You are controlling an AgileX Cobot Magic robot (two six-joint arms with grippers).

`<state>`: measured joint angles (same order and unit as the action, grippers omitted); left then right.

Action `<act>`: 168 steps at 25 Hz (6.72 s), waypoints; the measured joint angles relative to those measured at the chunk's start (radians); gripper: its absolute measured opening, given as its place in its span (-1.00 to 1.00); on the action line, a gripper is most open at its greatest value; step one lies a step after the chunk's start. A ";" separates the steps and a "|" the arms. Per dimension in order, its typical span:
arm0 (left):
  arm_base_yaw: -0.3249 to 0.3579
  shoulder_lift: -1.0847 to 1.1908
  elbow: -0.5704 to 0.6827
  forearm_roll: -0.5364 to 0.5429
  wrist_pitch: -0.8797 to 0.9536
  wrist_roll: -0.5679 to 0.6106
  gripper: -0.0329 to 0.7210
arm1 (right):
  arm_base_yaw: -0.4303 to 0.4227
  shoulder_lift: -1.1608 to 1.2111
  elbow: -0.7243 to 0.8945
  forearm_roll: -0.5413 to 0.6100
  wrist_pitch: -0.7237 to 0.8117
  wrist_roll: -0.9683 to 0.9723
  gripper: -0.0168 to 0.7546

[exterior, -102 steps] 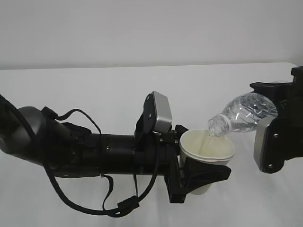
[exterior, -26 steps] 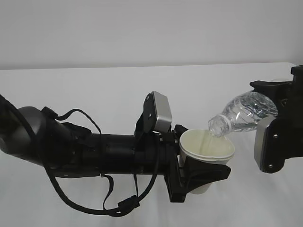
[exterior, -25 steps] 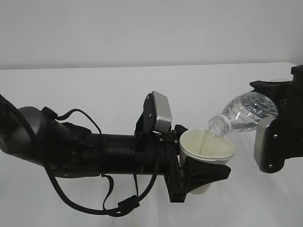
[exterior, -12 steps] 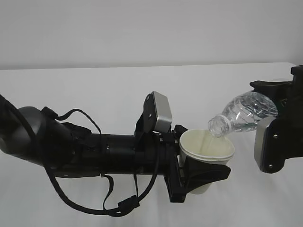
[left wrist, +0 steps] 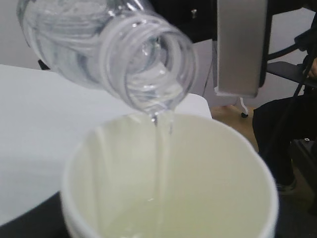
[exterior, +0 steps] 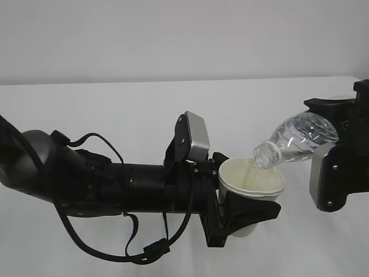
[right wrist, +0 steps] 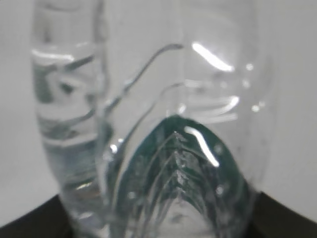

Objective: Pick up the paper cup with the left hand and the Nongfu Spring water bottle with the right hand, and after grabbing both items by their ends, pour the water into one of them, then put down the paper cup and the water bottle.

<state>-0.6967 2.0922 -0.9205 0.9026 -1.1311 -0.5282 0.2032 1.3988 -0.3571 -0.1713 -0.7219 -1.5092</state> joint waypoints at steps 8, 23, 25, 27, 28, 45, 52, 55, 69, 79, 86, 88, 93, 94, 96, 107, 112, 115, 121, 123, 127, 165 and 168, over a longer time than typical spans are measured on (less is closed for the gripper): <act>0.000 0.000 0.000 0.000 0.000 0.000 0.33 | 0.000 0.000 -0.002 0.000 0.000 0.000 0.14; 0.000 0.000 0.000 -0.002 0.000 0.000 0.33 | 0.000 0.000 -0.002 0.000 0.000 -0.002 0.14; 0.000 0.000 0.000 -0.002 0.000 0.000 0.33 | 0.000 0.000 -0.002 0.000 0.000 -0.002 0.14; 0.000 0.000 0.000 -0.002 0.000 0.000 0.33 | 0.000 0.000 -0.002 0.000 0.000 -0.002 0.14; 0.000 0.000 0.000 -0.002 0.000 0.000 0.33 | 0.000 0.000 -0.002 0.000 0.000 -0.002 0.14; 0.000 0.000 0.000 -0.010 0.000 0.000 0.33 | 0.000 0.000 -0.002 0.000 -0.002 -0.002 0.14; 0.000 0.000 0.000 -0.012 0.000 0.000 0.33 | 0.000 0.000 -0.002 0.000 -0.002 -0.002 0.14; 0.000 0.000 0.000 -0.014 0.000 0.000 0.33 | 0.000 0.000 -0.002 0.000 -0.002 -0.002 0.14; 0.000 0.000 0.000 -0.016 0.002 0.000 0.33 | 0.000 0.000 -0.002 0.000 -0.002 -0.028 0.14; 0.000 0.000 0.000 -0.016 0.002 0.000 0.33 | 0.000 0.000 -0.002 0.000 -0.002 -0.029 0.14; 0.000 0.000 0.000 -0.016 0.002 -0.004 0.33 | 0.000 0.000 -0.002 0.000 -0.004 -0.029 0.14; 0.000 0.000 0.000 -0.016 0.002 -0.004 0.33 | 0.000 0.000 -0.002 0.000 -0.004 -0.029 0.14; 0.000 0.000 0.000 -0.016 0.004 -0.005 0.33 | 0.000 0.000 -0.002 0.000 -0.009 -0.030 0.13; 0.000 0.000 0.000 -0.016 0.004 -0.005 0.33 | 0.000 0.000 -0.002 0.000 -0.009 -0.030 0.13; 0.000 0.000 0.000 -0.016 0.008 -0.005 0.33 | 0.000 0.000 -0.002 0.000 -0.009 -0.030 0.13; 0.000 0.000 0.000 -0.016 0.009 -0.006 0.33 | 0.000 0.000 -0.002 0.002 -0.009 -0.030 0.10; 0.000 0.000 0.000 -0.016 0.010 -0.006 0.33 | 0.000 0.000 -0.002 0.002 -0.009 -0.030 0.10; 0.000 0.000 0.000 -0.016 0.010 -0.006 0.33 | 0.000 0.000 -0.002 0.002 -0.009 -0.030 0.10; 0.000 0.000 0.000 -0.016 0.010 -0.006 0.33 | 0.000 0.000 -0.002 0.002 -0.011 -0.030 0.10; 0.000 0.000 0.000 -0.016 0.010 -0.006 0.33 | 0.000 0.000 -0.002 0.002 -0.011 -0.030 0.10; 0.000 0.000 0.000 -0.016 0.010 -0.006 0.33 | 0.000 0.000 -0.002 0.002 -0.011 -0.030 0.10; 0.000 0.000 0.000 -0.026 0.012 -0.007 0.33 | 0.000 0.000 -0.002 0.002 -0.028 -0.031 0.09; 0.000 0.000 0.000 -0.031 0.012 -0.009 0.33 | 0.000 0.000 -0.002 0.002 -0.028 -0.031 0.09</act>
<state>-0.6967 2.0922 -0.9205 0.8720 -1.1187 -0.5368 0.2032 1.3988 -0.3588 -0.1692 -0.7503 -1.5401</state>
